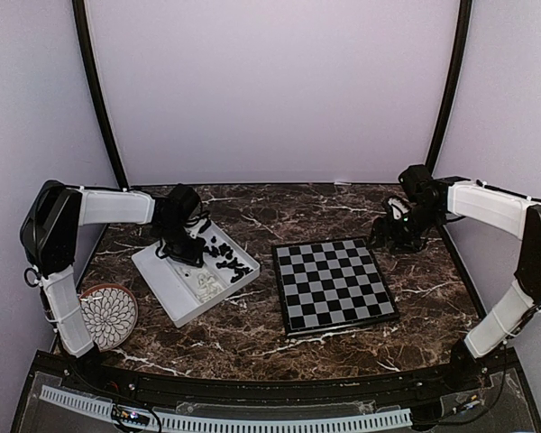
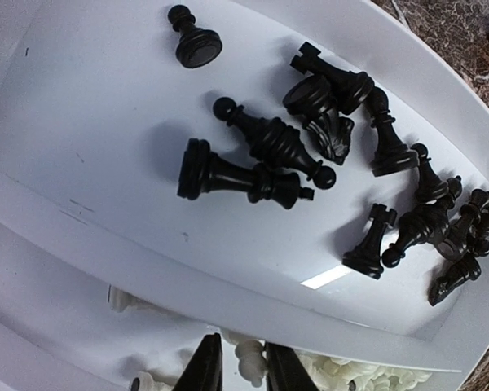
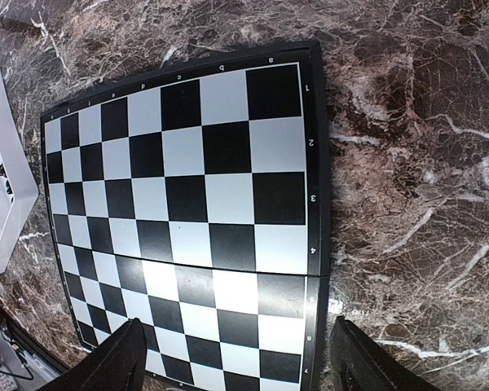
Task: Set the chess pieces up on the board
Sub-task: Pick up the bishop from the storage box, then place the bishop on c1.
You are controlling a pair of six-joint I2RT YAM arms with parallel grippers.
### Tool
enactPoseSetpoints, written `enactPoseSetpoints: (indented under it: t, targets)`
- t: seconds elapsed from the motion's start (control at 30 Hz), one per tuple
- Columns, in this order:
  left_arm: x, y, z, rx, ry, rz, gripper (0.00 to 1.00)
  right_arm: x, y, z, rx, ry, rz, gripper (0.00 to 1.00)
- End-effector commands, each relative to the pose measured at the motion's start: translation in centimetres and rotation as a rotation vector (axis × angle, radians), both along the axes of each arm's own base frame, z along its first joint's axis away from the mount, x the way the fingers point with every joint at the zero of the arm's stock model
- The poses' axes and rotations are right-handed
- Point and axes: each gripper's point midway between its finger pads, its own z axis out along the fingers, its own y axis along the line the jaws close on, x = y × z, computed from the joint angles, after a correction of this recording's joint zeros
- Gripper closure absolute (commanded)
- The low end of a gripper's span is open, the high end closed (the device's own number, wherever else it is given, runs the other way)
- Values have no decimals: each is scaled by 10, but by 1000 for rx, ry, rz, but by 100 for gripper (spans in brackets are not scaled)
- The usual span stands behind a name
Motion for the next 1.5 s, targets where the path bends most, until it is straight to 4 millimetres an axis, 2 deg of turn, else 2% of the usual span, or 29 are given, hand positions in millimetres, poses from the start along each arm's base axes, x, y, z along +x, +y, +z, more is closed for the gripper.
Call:
enactPoseSetpoints:
  t: [0.0, 0.2, 0.33, 0.47, 0.57, 0.63, 0.7, 0.73, 0.83, 0.87, 0.9, 0.93, 0.97, 1.0, 1.03, 1.07, 1.13, 1.3, 1.47]
  targets:
    - [10, -7, 6, -35, -64, -30, 82, 6, 4, 16, 9, -32, 6, 21]
    - [9, -8, 16, -50, -96, -45, 91, 8, 5, 19, 6, -33, 12, 21]
    - [2, -4, 31, -56, -111, -43, 94, 8, 6, 20, 9, -34, 17, 22]
    - [-10, 0, 61, -83, -133, -25, 95, 6, 5, 19, 8, -36, 19, 22]
    - [-19, -7, 94, -128, -183, -38, 96, 2, 4, 15, 8, -37, 21, 22]
    - [-27, -21, 112, -159, -209, -77, 96, -2, 3, 11, 10, -32, 21, 22]
    - [-38, -45, 123, -179, -219, -145, 96, -6, 3, 7, 15, -27, 22, 22]
    - [-51, -65, 122, -177, -213, -208, 96, -9, 2, 5, 15, -24, 24, 22]
    - [-71, -113, 131, -196, -241, -335, 96, -15, -1, -1, 1, -20, 29, 22]
    - [-83, -134, 126, -204, -233, -388, 96, -16, -2, -2, -3, -21, 31, 22]
    - [-86, -146, 132, -223, -243, -413, 96, -18, -3, -2, -6, -24, 35, 22]
    - [-97, -164, 126, -228, -233, -462, 96, -19, -3, -2, -7, -26, 35, 22]
    - [-100, -177, 132, -244, -248, -495, 96, -21, -4, -2, -12, -30, 39, 22]
    - [-112, -192, 122, -237, -233, -545, 96, -23, -5, -3, -15, -30, 42, 22]
    - [-114, -205, 127, -245, -250, -581, 96, -25, -6, -4, -18, -28, 43, 22]
    - [-124, -223, 124, -244, -244, -625, 96, -27, -7, -5, -20, -26, 45, 22]
    - [-138, -245, 112, -230, -230, -694, 95, -31, -8, -6, -23, -24, 51, 22]
    - [-159, -279, 81, -200, -199, -755, 96, -39, -12, -6, -36, -25, 54, 22]
    - [-163, -296, 64, -174, -200, -747, 96, -45, -13, -7, -31, -26, 57, 22]
